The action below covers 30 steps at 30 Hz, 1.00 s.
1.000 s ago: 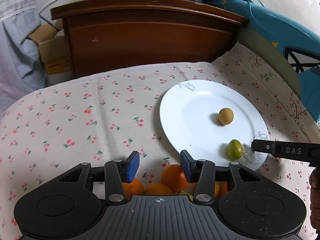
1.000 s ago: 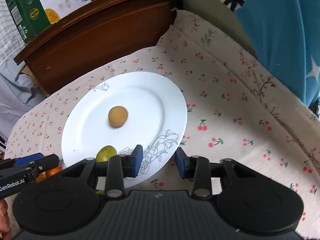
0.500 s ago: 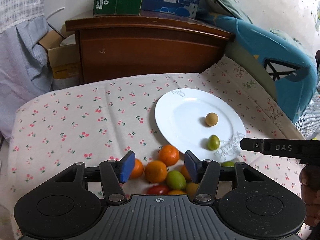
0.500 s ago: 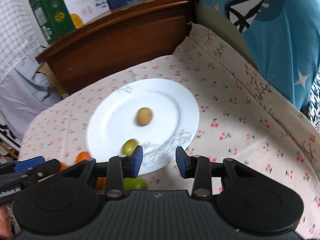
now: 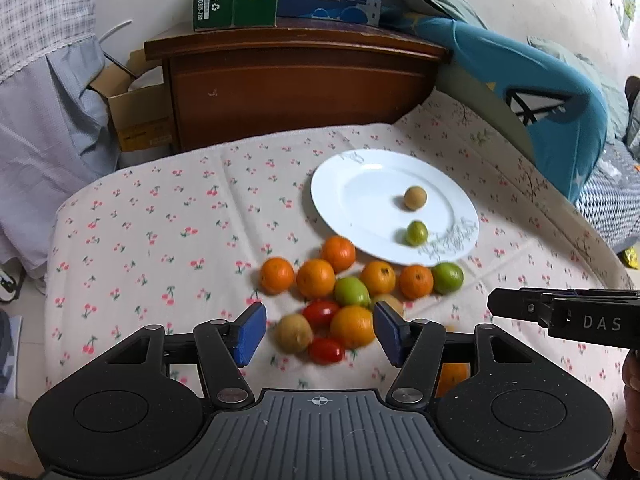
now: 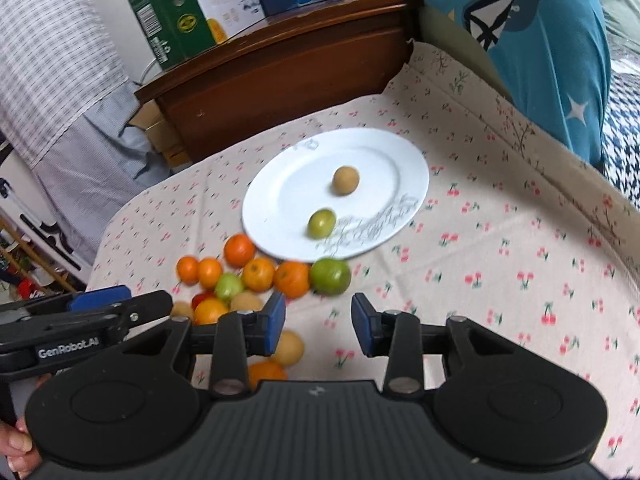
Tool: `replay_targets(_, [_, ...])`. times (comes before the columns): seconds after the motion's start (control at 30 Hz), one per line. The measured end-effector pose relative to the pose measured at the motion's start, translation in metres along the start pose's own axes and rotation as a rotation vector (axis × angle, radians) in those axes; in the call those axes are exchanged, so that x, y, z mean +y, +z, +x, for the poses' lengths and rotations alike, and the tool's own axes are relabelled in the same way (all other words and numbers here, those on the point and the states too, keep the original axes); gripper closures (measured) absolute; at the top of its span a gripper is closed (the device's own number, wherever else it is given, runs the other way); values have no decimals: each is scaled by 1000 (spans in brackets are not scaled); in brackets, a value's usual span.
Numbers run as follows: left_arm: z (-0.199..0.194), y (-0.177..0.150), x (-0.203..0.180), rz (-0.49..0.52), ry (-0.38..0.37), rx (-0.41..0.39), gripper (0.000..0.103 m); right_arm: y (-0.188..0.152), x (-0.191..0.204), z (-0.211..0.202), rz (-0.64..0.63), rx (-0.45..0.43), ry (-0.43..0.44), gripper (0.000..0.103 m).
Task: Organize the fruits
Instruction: 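Withdraw both tools from the plate back toward the fruit cluster, then grasp a red cherry tomato with the left tool while the right tool grasps a mandarin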
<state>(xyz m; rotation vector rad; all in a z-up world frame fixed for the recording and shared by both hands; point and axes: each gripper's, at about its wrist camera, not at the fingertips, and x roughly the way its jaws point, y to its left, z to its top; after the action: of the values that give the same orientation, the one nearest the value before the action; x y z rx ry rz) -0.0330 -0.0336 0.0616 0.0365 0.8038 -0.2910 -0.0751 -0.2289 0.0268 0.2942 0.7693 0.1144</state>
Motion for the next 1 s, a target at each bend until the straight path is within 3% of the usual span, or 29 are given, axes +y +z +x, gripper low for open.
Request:
replay_targets(0.43, [-3, -34, 13, 16, 39, 59, 44, -41, 17, 1, -10, 78, 40, 65])
replay_targets(0.9, [12, -37, 7, 60, -83, 3, 53, -48, 27, 19, -49, 94, 40, 66])
replay_targets(0.97, [16, -36, 7, 53, -106, 7, 63, -49, 29, 22, -61, 99, 34, 66])
replay_targets(1.0, [18, -36, 8, 49, -110, 9, 63, -50, 29, 24, -65, 99, 31, 67])
